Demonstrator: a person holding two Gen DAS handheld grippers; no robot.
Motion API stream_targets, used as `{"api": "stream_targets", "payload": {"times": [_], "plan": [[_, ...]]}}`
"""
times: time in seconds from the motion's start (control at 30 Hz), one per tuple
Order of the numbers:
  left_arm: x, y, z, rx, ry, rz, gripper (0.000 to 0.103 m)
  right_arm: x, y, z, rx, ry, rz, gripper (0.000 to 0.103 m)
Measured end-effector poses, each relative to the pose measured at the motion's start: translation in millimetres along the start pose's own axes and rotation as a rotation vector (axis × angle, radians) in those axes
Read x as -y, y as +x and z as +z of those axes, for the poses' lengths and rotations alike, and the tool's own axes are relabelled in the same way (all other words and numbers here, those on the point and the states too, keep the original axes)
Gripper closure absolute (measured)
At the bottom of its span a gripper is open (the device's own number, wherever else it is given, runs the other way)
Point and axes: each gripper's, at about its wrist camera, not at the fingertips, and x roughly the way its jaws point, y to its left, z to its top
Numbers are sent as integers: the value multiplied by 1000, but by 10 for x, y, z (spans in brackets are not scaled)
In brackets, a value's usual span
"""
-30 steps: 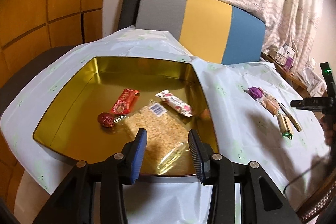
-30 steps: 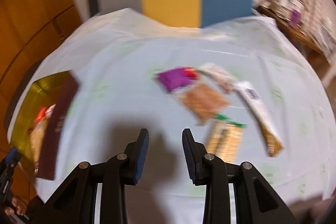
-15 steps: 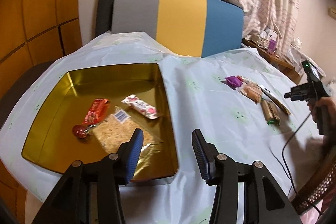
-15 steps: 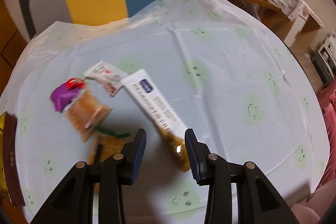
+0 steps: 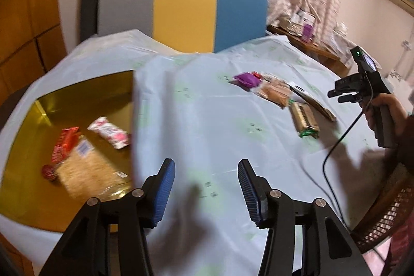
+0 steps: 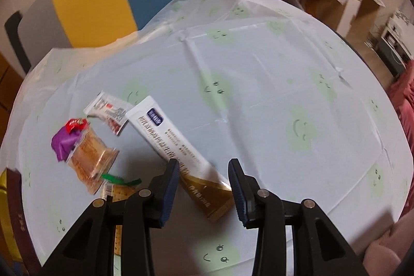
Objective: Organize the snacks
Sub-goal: 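Reach the left tool to the green cracker pack and close on it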
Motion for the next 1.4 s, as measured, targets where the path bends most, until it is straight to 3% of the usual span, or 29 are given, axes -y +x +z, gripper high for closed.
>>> {"api": "stream_targets", "payload": {"times": [0.47, 0.8, 1.2, 1.4], "plan": [[803, 856, 518, -127, 100, -175, 52, 246, -8, 19, -19, 123, -38, 63], [1328, 1262, 674, -198, 155, -233, 47, 375, -7, 24, -31, 185, -47, 63], [1798, 1679, 786, -259, 185, -252, 47, 420, -15, 31, -28, 218, -20, 63], [1955, 1902, 748, -276, 231, -187, 48, 395, -25, 27, -29, 211, -10, 63]]}}
